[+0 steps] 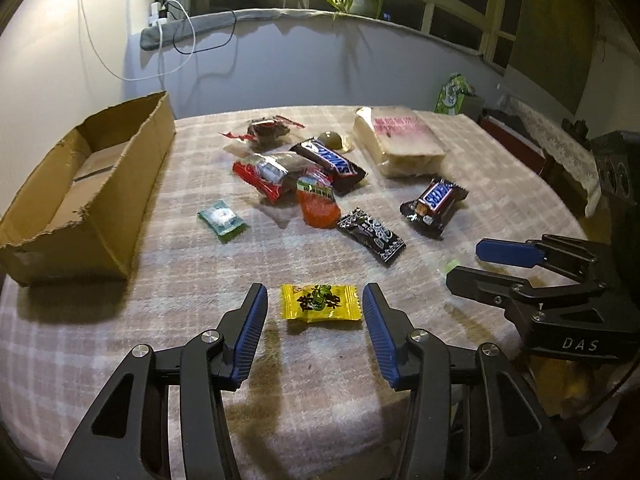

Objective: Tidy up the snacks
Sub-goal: 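Grasp the yellow candy packet with the left gripper while the right grasps the green candy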

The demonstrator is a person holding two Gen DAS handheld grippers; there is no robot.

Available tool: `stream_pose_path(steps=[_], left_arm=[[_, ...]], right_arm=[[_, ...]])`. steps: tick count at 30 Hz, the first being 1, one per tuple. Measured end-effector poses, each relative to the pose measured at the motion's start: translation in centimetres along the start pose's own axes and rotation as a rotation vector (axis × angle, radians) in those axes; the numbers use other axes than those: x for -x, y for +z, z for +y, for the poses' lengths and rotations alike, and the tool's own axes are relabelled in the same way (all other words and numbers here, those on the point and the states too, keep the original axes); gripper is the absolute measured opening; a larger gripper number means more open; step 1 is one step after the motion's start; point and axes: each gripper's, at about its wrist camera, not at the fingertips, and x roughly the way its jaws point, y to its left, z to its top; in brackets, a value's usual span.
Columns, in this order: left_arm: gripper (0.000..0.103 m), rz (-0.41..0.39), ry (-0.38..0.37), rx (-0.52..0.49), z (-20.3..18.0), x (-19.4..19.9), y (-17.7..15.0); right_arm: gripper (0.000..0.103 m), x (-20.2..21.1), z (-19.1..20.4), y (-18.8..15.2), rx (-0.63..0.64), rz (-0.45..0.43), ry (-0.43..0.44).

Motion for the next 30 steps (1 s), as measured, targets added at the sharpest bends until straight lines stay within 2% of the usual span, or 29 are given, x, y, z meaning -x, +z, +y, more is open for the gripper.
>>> stream_pose_path(steps=[4, 11, 22, 30], left_arm=[[0.048, -0.002, 0.025, -0.04, -0.5, -0.7, -0.2], [0.048, 0.006, 0.051, -0.041, -0.2, -1.8, -0.6], [0.03, -0.039, 0.058, -0.078, -0.8, -1.9, -0.8], [0.027, -0.045, 0.029, -0.027, -0.1, -1.8, -0.7]], right_arm=[[0.057, -0.8, 0.2, 0.1, 0.019, 0.017, 0.001], [0.05, -1.5, 0.4, 0.7, 0.043, 0.018, -0.001], [0.032, -1.7, 1.1, 0.4, 0.117, 0.016, -0.064], [0.029, -1.6, 0.9, 0.4, 0.1, 0.01, -0.063]])
